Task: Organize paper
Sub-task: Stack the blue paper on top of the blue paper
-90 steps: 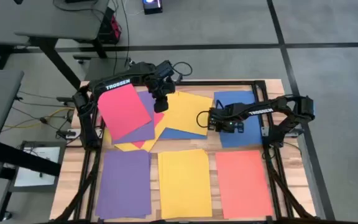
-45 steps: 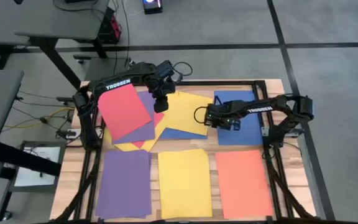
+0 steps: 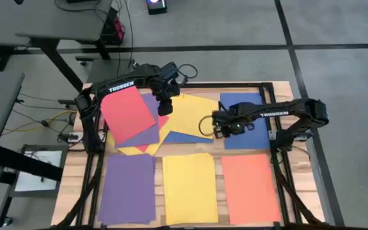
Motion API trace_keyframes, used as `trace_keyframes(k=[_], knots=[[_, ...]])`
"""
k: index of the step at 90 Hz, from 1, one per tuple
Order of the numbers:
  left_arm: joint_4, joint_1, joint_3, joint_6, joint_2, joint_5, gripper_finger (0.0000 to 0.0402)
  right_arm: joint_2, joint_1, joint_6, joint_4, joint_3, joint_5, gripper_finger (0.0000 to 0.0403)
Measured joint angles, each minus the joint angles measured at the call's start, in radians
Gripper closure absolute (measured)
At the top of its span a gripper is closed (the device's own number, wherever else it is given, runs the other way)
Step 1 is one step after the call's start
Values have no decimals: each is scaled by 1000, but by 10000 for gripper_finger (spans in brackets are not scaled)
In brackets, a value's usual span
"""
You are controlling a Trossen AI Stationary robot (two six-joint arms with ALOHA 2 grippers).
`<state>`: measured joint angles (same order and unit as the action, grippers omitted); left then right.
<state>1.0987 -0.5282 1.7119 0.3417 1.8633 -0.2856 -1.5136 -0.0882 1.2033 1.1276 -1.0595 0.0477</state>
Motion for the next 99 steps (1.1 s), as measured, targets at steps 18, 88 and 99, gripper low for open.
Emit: trace_keyframes(k=[18,88,99], knots=[[-27,9,0,-37,0,0,402,20,134,94,-87,66,-59,270],[-41,52,0,-51,0,0,402,21,108,210,-436,375,-161,270],[-42,52,0,-51,0,0,402,20,69,156,-432,376,-163,270]])
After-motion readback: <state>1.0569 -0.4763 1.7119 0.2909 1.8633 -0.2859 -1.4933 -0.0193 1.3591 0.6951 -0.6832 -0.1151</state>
